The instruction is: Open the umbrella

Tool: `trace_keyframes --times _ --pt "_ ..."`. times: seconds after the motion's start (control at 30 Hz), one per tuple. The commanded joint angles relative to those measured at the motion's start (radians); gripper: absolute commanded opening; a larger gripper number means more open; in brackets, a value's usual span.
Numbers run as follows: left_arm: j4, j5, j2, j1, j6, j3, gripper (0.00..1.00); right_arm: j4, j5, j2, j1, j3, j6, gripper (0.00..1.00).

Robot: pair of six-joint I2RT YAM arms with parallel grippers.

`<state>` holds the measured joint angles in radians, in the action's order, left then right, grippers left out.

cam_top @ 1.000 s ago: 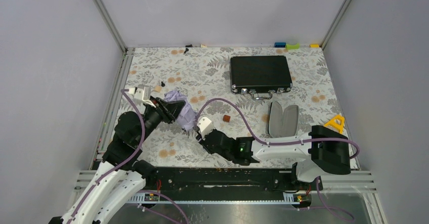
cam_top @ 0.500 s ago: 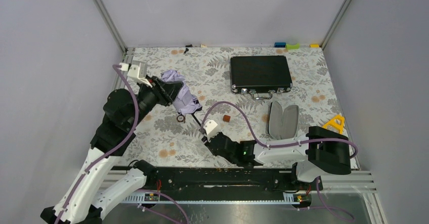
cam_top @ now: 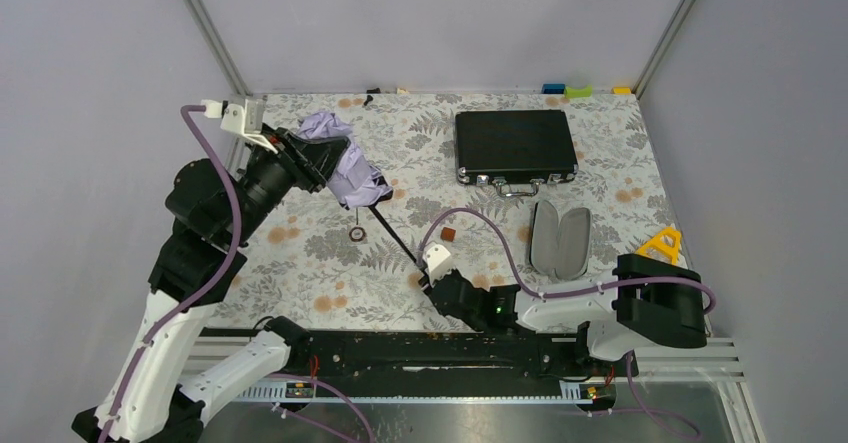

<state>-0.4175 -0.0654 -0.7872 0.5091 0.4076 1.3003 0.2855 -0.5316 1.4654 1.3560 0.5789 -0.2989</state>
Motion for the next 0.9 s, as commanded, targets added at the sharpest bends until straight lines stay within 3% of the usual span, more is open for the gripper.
trace_keyframes --times 0.0,0.43,0.53,0.67,0.87 --pt "0.235 0.075 0.009 -0.011 0.01 0.069 0.0 -0.12 -0.023 -0.007 0.008 -0.037 -0.061 0.37" --pt "0.259 0.106 -0.005 -0.011 0.019 0.092 0.0 -0.144 -0.066 -0.049 0.017 -0.083 -0.114 0.42" --pt "0.31 0.072 0.015 -0.011 0.046 -0.02 0.0 -0.152 -0.049 -0.071 0.018 -0.078 -0.115 0.55" --pt "0.308 0.058 0.013 -0.011 0.023 -0.139 0.0 -0.171 -0.016 -0.149 0.019 -0.064 -0.111 0.83" --pt "0.33 -0.016 0.015 -0.011 0.029 -0.239 0.0 -0.254 0.016 -0.339 0.02 0.008 -0.073 0.93"
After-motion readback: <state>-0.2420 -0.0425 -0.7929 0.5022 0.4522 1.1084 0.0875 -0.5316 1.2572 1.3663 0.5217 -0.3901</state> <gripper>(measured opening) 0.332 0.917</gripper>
